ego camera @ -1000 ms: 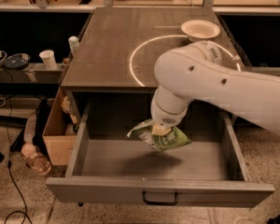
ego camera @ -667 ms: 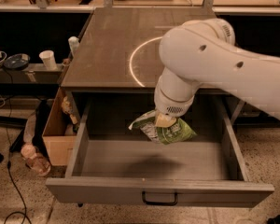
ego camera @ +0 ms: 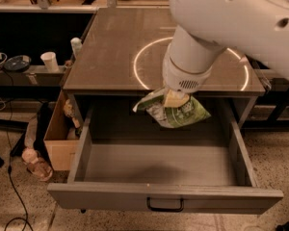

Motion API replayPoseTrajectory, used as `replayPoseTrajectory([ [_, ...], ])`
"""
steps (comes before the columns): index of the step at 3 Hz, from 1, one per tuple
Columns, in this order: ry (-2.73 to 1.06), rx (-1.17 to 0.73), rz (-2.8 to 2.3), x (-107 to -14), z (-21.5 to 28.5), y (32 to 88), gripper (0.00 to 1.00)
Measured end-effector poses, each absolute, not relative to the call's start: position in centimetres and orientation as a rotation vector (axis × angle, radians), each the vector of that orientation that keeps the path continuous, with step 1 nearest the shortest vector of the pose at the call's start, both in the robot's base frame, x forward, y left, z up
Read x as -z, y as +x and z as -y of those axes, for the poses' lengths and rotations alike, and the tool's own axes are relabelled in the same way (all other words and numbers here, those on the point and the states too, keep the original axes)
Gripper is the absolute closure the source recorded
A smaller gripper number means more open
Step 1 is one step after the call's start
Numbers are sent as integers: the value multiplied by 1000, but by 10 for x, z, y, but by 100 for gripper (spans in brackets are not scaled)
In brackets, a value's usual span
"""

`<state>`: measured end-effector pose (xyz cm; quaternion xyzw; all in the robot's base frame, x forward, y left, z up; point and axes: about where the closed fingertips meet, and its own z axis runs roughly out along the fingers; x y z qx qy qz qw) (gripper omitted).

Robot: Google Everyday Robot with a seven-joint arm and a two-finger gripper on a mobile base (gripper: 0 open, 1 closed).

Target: Pick green jalapeno chip bag from top drawer and place on counter

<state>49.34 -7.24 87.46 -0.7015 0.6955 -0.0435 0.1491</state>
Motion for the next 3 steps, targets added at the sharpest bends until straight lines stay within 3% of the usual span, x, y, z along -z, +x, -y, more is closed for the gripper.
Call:
replayPoseTrajectory([
  [3, -1924, 309, -1937, -936, 74, 582, 100],
])
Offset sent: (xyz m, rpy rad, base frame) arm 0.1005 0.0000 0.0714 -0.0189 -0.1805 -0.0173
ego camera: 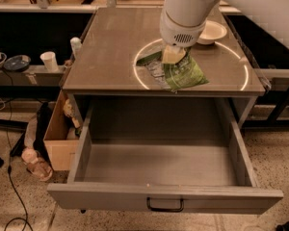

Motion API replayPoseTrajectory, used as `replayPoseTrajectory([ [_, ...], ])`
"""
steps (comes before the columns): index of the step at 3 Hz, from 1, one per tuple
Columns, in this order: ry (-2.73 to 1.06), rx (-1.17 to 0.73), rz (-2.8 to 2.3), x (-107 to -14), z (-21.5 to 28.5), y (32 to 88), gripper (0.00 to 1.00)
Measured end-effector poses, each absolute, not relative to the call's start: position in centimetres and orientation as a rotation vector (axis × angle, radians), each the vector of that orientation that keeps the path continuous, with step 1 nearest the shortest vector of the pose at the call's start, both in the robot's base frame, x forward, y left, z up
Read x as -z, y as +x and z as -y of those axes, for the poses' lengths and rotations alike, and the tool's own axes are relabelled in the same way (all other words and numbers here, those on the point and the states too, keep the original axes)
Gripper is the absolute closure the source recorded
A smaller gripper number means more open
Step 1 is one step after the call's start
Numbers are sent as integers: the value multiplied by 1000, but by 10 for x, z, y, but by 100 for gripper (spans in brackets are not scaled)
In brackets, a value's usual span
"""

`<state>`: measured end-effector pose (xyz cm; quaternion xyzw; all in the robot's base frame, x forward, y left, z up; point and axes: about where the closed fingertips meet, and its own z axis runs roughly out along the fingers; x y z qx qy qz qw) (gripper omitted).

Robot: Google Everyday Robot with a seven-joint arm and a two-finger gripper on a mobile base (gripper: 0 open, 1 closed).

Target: Pick green jalapeno chip bag from top drawer and place on counter

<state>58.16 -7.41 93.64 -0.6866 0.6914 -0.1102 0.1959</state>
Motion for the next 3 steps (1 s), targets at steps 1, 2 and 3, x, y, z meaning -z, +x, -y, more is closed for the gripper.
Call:
replayPoseTrajectory([
  [1, -1877, 353, -1944, -933, 72, 627, 100],
  [2, -1843, 371, -1966, -919, 69, 672, 100],
  [3, -1829, 377, -1990, -902, 67, 710, 100],
])
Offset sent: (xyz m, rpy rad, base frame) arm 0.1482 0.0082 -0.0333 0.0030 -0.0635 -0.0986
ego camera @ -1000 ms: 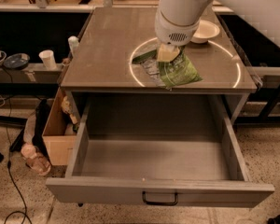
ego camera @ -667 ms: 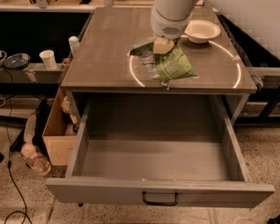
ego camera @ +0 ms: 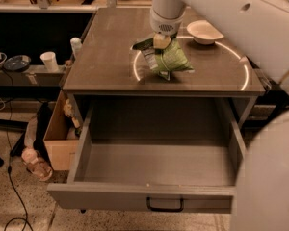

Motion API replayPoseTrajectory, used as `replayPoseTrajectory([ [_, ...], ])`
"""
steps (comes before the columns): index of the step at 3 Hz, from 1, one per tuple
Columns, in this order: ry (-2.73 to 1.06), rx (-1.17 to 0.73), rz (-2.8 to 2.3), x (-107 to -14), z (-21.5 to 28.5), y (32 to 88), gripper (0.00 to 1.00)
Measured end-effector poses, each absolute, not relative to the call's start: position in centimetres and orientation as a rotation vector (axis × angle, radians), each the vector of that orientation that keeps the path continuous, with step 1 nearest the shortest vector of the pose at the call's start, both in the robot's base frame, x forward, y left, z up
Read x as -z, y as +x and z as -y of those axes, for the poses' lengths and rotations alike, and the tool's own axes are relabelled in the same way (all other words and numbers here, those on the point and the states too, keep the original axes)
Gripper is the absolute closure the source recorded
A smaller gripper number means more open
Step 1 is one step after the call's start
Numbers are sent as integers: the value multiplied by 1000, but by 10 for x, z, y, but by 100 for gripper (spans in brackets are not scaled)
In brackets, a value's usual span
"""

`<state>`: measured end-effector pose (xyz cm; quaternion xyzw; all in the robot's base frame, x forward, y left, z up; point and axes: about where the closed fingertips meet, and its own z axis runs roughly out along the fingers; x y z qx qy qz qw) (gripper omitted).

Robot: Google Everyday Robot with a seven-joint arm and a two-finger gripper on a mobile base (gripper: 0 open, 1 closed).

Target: Pick green jalapeno chip bag from top drawer and place on counter

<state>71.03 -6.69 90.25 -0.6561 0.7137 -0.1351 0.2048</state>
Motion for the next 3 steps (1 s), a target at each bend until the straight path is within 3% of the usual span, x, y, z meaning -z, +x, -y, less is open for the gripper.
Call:
replayPoseTrajectory([
  [1, -1849, 399, -1991, -884, 66, 739, 100],
  [2, -1850, 398, -1993, -881, 66, 743, 85],
  [3, -1850, 398, -1993, -881, 66, 743, 53],
])
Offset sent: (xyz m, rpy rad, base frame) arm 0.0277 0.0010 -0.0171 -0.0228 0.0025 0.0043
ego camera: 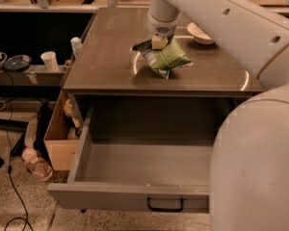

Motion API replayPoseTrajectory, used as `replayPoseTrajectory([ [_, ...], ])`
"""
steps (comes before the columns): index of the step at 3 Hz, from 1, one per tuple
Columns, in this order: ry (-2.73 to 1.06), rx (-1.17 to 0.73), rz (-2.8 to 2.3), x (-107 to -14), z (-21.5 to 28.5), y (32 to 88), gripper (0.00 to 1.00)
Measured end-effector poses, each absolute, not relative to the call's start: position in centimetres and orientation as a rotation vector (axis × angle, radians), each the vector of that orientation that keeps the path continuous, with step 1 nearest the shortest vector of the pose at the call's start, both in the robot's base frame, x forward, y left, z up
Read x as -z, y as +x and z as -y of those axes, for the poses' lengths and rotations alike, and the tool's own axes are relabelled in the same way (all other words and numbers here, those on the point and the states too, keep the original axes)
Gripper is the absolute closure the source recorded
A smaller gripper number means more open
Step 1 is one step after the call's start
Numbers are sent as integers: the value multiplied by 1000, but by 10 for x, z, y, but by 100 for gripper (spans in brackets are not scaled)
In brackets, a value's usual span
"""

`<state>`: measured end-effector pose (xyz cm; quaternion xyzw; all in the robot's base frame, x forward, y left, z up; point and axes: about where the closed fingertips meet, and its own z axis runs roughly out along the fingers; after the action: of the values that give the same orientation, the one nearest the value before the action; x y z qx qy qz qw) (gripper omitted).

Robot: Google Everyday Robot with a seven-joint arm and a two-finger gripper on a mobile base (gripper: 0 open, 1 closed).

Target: Pick green jalapeno chip bag from top drawer and place on counter

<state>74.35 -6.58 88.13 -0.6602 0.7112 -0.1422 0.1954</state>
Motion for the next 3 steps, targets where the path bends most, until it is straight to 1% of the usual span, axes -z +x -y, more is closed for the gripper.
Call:
replayPoseTrajectory([
  [2, -1850, 398, -1993, -881, 66, 743, 6],
  [3, -1850, 398, -1993, -881, 66, 744, 0],
])
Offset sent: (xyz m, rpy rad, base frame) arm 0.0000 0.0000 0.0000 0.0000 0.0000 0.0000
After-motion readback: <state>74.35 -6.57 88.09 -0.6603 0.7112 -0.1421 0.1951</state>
